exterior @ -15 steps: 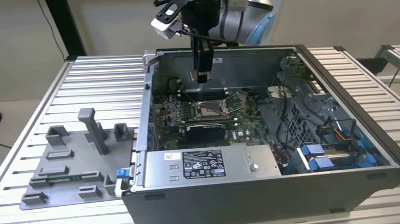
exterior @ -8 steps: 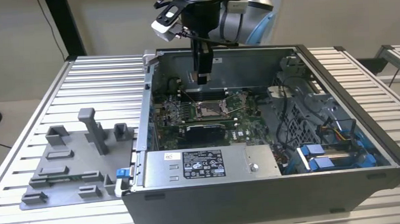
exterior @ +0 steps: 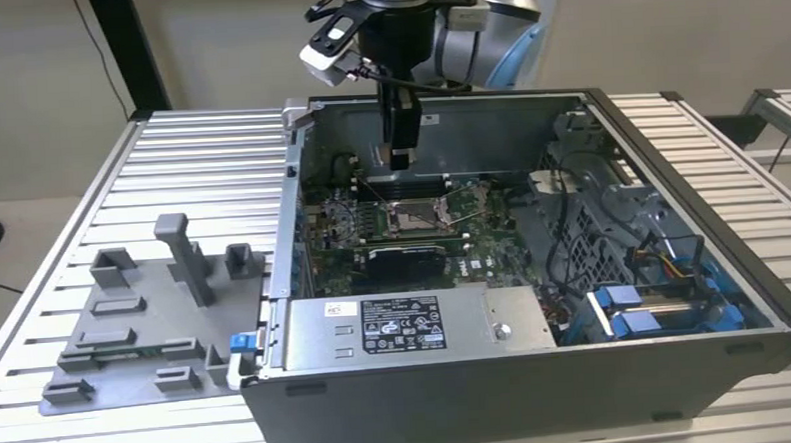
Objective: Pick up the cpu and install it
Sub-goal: 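Place the cpu into insertion slot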
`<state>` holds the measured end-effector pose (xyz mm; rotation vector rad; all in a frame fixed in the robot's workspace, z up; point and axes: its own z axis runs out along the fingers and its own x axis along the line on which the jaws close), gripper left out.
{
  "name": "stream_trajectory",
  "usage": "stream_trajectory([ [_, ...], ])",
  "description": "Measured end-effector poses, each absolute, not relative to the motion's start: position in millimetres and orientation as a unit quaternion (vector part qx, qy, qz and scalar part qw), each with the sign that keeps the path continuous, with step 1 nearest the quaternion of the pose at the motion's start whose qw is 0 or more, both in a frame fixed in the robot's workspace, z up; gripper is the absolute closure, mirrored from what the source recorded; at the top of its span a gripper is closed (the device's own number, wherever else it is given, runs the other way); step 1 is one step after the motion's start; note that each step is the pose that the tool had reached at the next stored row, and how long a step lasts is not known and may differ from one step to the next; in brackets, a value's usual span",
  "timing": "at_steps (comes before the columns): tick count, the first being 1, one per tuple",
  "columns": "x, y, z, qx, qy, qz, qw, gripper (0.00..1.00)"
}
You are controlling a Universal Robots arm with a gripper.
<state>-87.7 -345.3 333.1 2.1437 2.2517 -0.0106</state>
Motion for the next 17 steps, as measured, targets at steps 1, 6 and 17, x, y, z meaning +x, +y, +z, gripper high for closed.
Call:
stream_trajectory([
  [1,-87.7,-345.2,332.5,0.690,0.724,-0.003,0.016,1.00],
  [6,-87.7,-344.7,329.8,0.690,0.723,-0.003,0.016,1.00],
  [17,-87.7,-344.3,325.6,0.691,0.722,-0.003,0.017,1.00],
])
